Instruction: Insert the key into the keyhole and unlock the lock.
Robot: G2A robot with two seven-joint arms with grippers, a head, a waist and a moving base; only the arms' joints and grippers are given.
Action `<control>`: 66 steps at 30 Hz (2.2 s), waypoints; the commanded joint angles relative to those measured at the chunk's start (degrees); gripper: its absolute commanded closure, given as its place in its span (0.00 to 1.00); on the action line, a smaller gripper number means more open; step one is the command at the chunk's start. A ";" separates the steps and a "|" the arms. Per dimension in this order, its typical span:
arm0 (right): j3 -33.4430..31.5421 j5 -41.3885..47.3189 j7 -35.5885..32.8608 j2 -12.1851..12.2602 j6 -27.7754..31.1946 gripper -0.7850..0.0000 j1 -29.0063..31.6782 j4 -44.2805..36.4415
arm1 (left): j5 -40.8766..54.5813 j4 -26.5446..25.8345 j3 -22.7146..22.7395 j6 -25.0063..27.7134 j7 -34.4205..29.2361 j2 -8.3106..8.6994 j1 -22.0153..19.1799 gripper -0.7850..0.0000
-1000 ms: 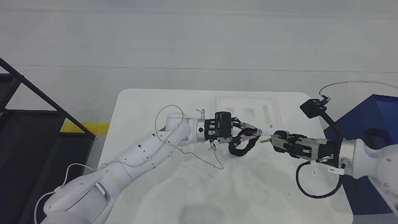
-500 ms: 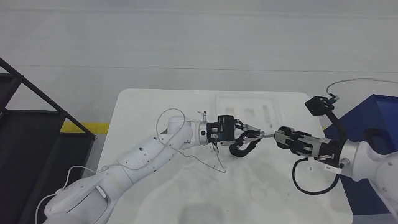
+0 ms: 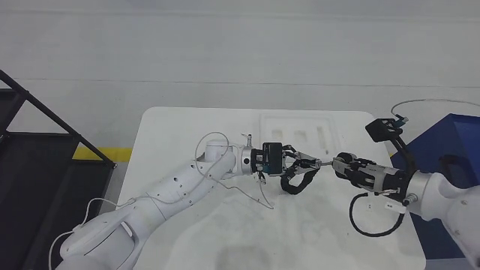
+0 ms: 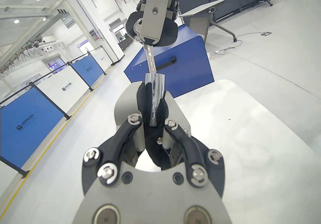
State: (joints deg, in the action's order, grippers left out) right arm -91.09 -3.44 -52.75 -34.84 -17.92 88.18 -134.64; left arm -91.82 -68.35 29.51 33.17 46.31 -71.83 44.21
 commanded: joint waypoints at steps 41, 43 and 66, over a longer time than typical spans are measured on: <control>2.54 -2.34 2.63 -1.94 -4.09 1.00 -1.33 0.00 | -0.99 4.00 2.00 3.15 1.13 -3.04 0.70 1.00; 2.60 -2.25 2.81 -2.04 -4.06 1.00 -1.31 0.00 | -0.87 4.15 2.10 3.43 1.18 -3.15 0.74 1.00; 3.83 -4.42 3.05 -2.99 -3.47 1.00 -1.44 0.00 | 1.08 5.82 3.70 5.75 1.20 -4.23 1.19 1.00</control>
State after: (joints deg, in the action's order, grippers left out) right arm -87.29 -7.76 -49.64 -37.80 -21.42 86.76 -134.65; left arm -90.70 -62.54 33.15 38.95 47.54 -76.02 45.37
